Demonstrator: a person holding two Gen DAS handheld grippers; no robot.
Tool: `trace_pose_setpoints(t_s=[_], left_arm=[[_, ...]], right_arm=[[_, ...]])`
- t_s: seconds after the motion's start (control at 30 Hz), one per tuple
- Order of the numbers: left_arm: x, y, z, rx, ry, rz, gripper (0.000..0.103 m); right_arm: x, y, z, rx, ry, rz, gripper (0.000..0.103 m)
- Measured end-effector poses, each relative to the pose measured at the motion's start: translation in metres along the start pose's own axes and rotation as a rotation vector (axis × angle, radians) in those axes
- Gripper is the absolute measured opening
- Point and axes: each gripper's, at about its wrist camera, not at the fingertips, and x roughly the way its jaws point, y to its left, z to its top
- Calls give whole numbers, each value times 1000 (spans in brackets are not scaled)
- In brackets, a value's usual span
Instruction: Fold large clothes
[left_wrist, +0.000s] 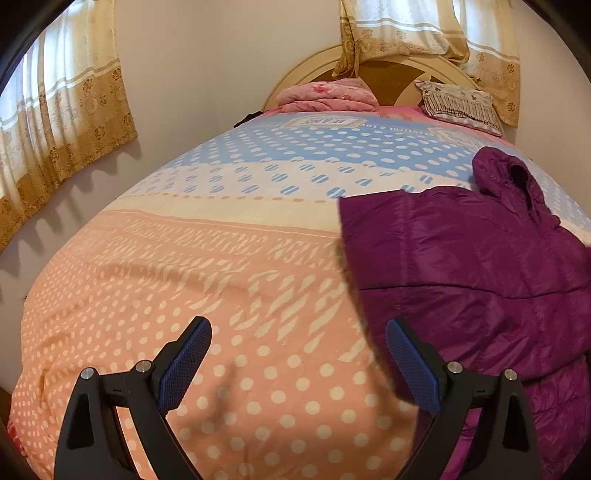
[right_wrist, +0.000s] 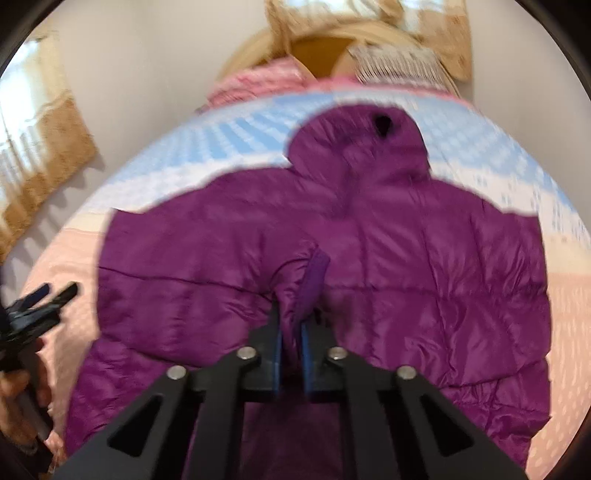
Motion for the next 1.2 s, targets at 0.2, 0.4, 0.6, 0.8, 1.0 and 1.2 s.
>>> trace_pose_setpoints(t_s=[0.2,0.4,0.6,0.8,1.0,1.2], left_arm=[[-6,-2,1,0,1,8,96],[-10,-14,3,38,0,10,96],[1,-34,-1,104,40,46,96],[-5,-42,15,84,11,17,96],[-28,-83,60,46,-99,-94,96],[7,-155,52,153,-50,-170,96]], right_arm=[[-72,-16,8,29,-152,-37,7],[-92,-59,-9,117,-194,-150,7],[-69,-100,-41,185,-101,-254,9],[-47,-121,-55,253,-18,-282,52],[-78,-111,-32,300,-146,-374,43],[-24,-83,-16,227,-58,-283,37]])
